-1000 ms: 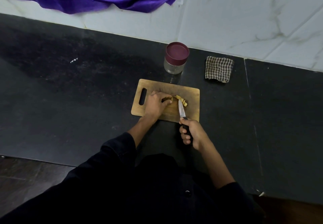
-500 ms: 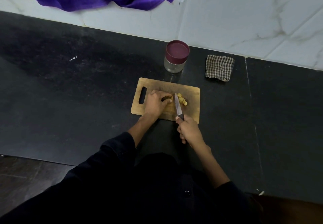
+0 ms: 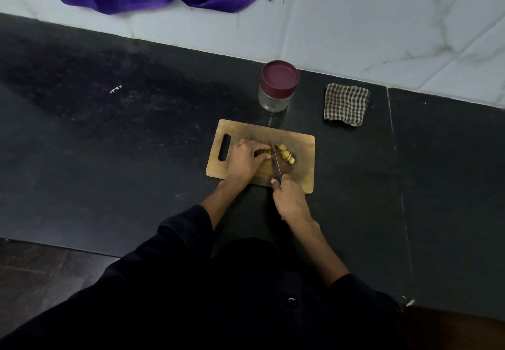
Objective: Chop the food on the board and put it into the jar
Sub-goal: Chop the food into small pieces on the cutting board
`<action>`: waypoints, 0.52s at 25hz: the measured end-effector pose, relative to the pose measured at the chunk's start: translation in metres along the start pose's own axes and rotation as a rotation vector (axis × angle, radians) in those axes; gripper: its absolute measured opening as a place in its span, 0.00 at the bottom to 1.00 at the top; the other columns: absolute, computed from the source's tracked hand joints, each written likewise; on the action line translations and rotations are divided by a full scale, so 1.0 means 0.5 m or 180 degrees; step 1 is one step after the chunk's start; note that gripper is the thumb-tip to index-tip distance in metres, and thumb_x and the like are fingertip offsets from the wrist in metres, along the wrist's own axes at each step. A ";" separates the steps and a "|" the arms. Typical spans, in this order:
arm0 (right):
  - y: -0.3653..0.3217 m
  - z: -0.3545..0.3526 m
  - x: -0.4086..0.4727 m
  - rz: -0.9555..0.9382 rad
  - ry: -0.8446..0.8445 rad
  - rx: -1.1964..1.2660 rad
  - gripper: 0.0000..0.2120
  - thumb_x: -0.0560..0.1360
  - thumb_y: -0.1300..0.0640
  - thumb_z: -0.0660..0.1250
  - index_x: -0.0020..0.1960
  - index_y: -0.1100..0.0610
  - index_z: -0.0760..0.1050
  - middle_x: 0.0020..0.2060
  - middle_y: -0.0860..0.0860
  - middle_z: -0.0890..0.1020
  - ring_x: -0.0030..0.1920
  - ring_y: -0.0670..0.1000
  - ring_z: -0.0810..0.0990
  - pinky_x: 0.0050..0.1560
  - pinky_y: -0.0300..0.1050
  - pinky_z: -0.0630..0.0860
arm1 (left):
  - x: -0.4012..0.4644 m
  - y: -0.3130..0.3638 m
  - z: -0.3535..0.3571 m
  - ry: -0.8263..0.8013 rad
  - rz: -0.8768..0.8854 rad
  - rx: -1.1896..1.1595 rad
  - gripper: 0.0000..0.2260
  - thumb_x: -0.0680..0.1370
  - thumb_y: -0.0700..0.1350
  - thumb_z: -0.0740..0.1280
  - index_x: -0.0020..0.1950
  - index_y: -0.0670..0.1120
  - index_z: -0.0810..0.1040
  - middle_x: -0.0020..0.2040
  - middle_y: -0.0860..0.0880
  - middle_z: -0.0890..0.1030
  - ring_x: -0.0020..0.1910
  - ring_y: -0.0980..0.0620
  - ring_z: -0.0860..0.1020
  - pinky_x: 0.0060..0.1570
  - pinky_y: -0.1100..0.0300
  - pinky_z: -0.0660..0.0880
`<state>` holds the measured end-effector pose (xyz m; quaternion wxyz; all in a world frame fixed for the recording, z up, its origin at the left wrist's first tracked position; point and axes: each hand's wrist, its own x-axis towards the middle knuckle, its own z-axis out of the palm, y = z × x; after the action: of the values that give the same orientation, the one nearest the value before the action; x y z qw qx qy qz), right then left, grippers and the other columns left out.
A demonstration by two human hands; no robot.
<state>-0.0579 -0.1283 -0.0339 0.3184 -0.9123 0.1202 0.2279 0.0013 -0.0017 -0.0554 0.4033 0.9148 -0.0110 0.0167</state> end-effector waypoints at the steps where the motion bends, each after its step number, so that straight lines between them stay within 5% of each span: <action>1: -0.002 0.001 0.001 0.0011 0.0001 0.0005 0.11 0.83 0.50 0.56 0.57 0.57 0.69 0.45 0.55 0.78 0.44 0.56 0.82 0.45 0.59 0.81 | 0.000 0.000 -0.001 -0.0017 0.0003 -0.0015 0.11 0.73 0.42 0.72 0.55 0.45 0.82 0.53 0.49 0.83 0.56 0.52 0.75 0.54 0.70 0.63; 13: -0.013 0.013 0.006 -0.0105 0.0240 -0.0265 0.09 0.83 0.53 0.56 0.57 0.58 0.68 0.46 0.55 0.79 0.43 0.53 0.79 0.40 0.49 0.76 | 0.002 0.001 -0.005 -0.0072 -0.0005 -0.0030 0.11 0.74 0.41 0.71 0.55 0.45 0.82 0.54 0.49 0.83 0.56 0.52 0.75 0.54 0.69 0.62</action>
<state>-0.0550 -0.1192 -0.0367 0.2791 -0.9345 0.1075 0.1928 0.0021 0.0000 -0.0534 0.4075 0.9131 -0.0149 0.0059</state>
